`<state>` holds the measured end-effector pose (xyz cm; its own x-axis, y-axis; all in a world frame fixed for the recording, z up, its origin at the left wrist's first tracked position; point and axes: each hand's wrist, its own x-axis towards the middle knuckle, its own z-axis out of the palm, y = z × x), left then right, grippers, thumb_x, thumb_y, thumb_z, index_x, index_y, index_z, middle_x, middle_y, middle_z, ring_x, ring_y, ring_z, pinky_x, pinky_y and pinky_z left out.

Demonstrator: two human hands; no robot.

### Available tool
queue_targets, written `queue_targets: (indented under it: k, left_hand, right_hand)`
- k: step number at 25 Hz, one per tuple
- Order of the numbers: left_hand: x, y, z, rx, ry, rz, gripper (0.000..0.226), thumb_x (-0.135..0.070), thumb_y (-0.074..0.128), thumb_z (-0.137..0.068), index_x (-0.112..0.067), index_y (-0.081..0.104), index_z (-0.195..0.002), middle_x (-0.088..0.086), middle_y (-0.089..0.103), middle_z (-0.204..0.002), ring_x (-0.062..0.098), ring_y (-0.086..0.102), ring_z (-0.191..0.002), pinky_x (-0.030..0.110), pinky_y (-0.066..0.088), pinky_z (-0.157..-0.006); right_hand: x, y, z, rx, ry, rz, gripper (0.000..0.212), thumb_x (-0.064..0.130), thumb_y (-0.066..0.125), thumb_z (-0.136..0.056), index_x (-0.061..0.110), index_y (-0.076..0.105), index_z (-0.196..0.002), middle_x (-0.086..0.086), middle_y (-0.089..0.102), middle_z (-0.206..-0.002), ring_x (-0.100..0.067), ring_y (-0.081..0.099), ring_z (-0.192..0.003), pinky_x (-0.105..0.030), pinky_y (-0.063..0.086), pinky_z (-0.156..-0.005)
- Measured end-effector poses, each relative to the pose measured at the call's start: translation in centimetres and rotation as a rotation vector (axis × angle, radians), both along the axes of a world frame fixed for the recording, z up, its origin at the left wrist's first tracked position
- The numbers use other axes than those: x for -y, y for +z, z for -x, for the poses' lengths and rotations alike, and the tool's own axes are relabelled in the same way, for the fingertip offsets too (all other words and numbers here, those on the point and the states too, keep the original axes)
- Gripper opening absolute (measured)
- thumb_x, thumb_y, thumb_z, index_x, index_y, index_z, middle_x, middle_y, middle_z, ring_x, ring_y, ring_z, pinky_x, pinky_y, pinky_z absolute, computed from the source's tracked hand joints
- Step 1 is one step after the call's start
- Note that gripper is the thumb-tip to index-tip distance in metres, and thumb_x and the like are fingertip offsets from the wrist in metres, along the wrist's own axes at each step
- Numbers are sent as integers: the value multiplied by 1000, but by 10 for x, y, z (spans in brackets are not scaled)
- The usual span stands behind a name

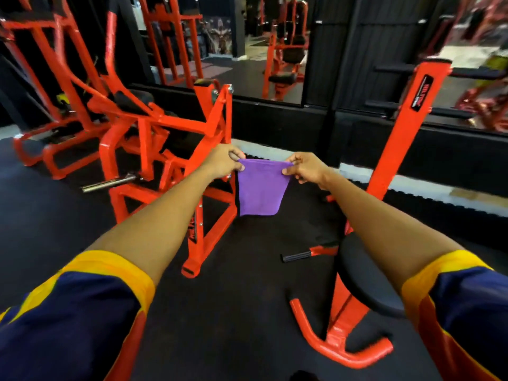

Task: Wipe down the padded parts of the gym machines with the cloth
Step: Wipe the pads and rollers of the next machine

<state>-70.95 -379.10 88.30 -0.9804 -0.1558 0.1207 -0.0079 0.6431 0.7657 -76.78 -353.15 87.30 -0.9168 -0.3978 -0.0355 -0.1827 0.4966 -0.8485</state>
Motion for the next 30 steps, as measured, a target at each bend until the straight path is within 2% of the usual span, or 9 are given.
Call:
queue_targets:
  k: [2,5,10,15,18,23,27,30]
  left_hand:
    - [-1,0,53,-34,-31,48,29,7,82,-74,-9,72,-95,3,65,-77,12,60,-69,27,51,-76]
    - [-6,-3,131,-34,-112,75,29,0,85,-74,-13,72,-97,0,67,-83,5,61,-70,17,47,-66]
    - [-23,-4,254,-16,-216,36,27,-3,84,-77,-21,70,-91,1,71,-89,12,70,-81,34,61,-81]
    - [-24,6,367,3,-244,24,27,-4,84,-78,-19,70,-96,-3,69,-88,11,70,-85,37,60,-89]
    - [-11,8,428,9,-237,23,26,-5,83,-80,-17,70,-99,-3,69,-89,11,69,-86,35,60,-88]
    - [18,-10,538,54,-262,29,27,-6,81,-82,-12,71,-106,-1,70,-91,12,70,-90,29,60,-83]
    - [55,-13,626,73,-287,49,25,-3,82,-81,-13,71,-101,1,71,-89,11,70,-84,24,60,-77]
    - [88,2,694,75,-256,67,26,-1,82,-79,-13,72,-99,4,72,-91,16,71,-87,29,61,-78]
  right_hand:
    - [0,1,36,-16,-81,11,18,6,76,-88,16,61,-92,1,59,-72,-8,47,-55,-16,41,-44]
    - [-7,2,99,-33,-163,38,16,6,75,-89,15,63,-94,-1,62,-75,-9,50,-58,-19,41,-48]
    - [-29,-1,210,-46,-251,49,13,7,76,-88,16,66,-91,-2,62,-76,-10,51,-59,-21,44,-51]
    - [-28,9,326,-18,-290,48,14,7,76,-88,16,68,-91,-3,60,-78,-10,48,-60,-19,40,-48]
    - [-15,10,390,-32,-275,37,13,9,76,-88,15,68,-96,-1,62,-78,-8,48,-59,-16,39,-45]
    - [14,-18,501,-10,-297,55,13,11,78,-88,16,70,-96,1,64,-79,-7,49,-59,-19,41,-52]
    - [48,-35,590,2,-280,84,14,9,78,-87,15,72,-97,0,64,-77,-10,50,-64,-21,40,-54]
    - [83,-20,659,-16,-278,106,17,7,79,-86,11,72,-102,-2,63,-79,-12,50,-67,-23,40,-57]
